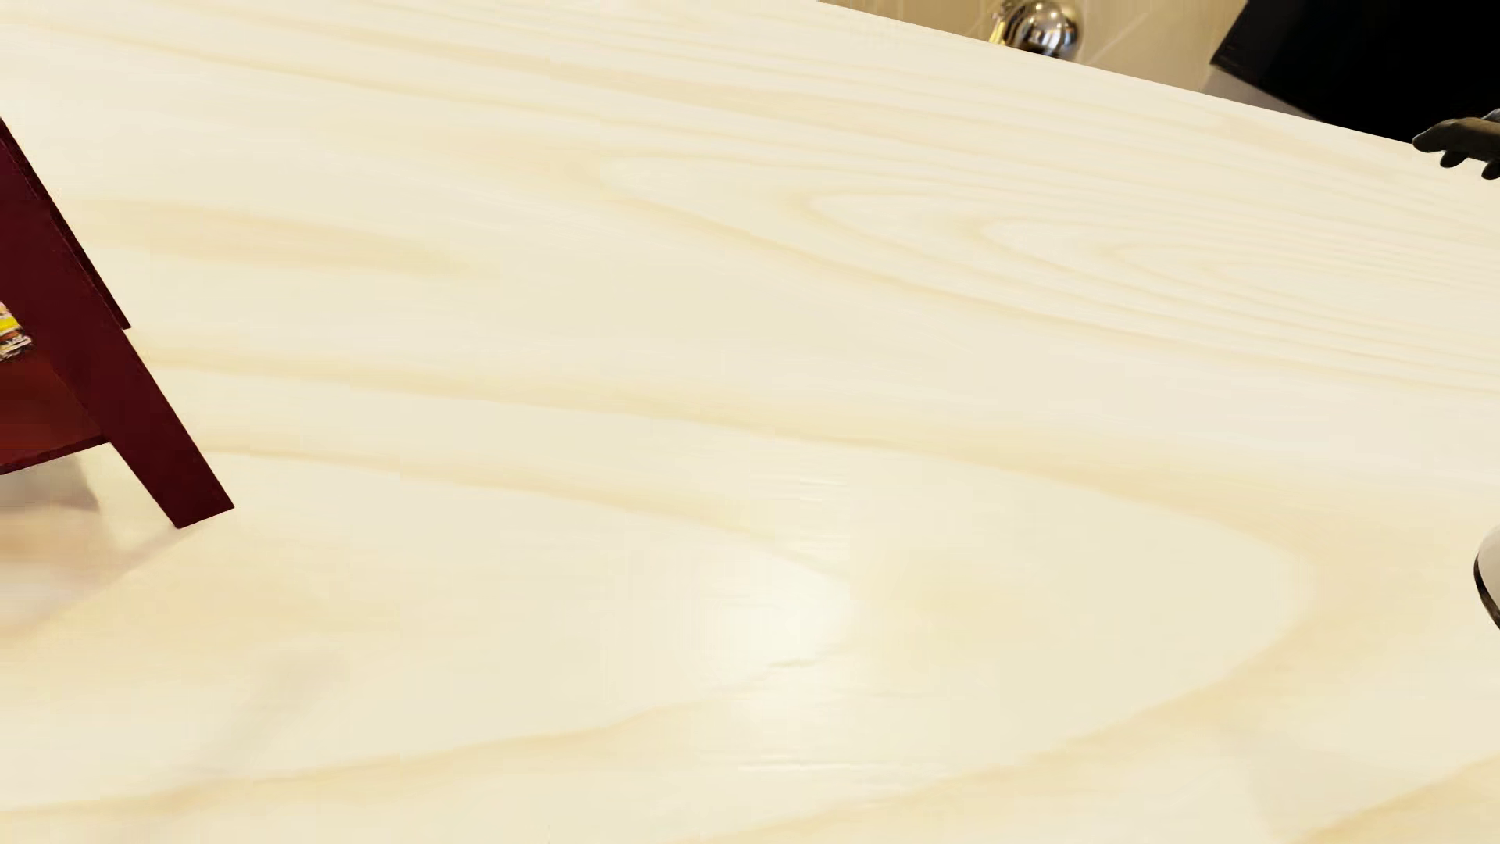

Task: Stretch out

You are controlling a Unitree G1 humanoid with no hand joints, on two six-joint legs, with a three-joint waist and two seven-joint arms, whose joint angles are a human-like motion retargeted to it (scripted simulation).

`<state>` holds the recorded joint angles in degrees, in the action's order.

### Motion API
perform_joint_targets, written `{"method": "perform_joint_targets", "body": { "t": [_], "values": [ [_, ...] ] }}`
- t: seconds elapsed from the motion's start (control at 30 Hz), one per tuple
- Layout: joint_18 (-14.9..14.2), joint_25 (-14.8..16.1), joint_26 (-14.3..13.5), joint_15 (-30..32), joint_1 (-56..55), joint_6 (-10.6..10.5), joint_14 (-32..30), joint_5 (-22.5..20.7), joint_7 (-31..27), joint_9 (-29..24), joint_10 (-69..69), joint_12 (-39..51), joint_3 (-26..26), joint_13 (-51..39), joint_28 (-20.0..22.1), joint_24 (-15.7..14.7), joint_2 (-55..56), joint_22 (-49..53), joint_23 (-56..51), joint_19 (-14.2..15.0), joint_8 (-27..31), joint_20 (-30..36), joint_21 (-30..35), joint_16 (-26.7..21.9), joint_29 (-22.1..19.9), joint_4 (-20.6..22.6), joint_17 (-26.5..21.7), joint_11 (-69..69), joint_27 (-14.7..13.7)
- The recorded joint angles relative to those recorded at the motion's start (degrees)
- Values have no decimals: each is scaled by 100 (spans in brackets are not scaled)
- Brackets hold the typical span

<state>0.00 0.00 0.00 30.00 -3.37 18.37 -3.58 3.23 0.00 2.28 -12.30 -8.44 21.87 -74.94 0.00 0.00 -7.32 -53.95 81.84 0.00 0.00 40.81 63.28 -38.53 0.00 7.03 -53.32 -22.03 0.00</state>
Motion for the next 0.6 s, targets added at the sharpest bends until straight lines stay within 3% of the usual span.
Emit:
{"method": "perform_joint_targets", "body": {
  "t": [0.27,0.43,0.53,0.6],
  "values": [
    [0,0,0,0,-93,-50,-81,-40,0,97,-40,-723,-32,390,0,0,-1,-934,115,0,0,-332,0,7,0,42,-257,31,0],
    [0,0,0,55,-28,-76,-113,-69,0,42,11,-679,-15,309,0,0,-52,-1169,118,0,0,-306,0,-57,0,23,-175,79,0],
    [0,0,0,-799,-18,-73,-126,-82,0,24,34,-572,-4,241,0,0,-69,-1046,104,0,0,-503,0,-98,0,13,-148,110,0],
    [0,0,0,-630,-27,-78,-131,-71,0,20,37,-466,54,224,0,0,-42,-934,81,0,0,-623,0,-103,0,1,-144,90,0]
  ]
}}
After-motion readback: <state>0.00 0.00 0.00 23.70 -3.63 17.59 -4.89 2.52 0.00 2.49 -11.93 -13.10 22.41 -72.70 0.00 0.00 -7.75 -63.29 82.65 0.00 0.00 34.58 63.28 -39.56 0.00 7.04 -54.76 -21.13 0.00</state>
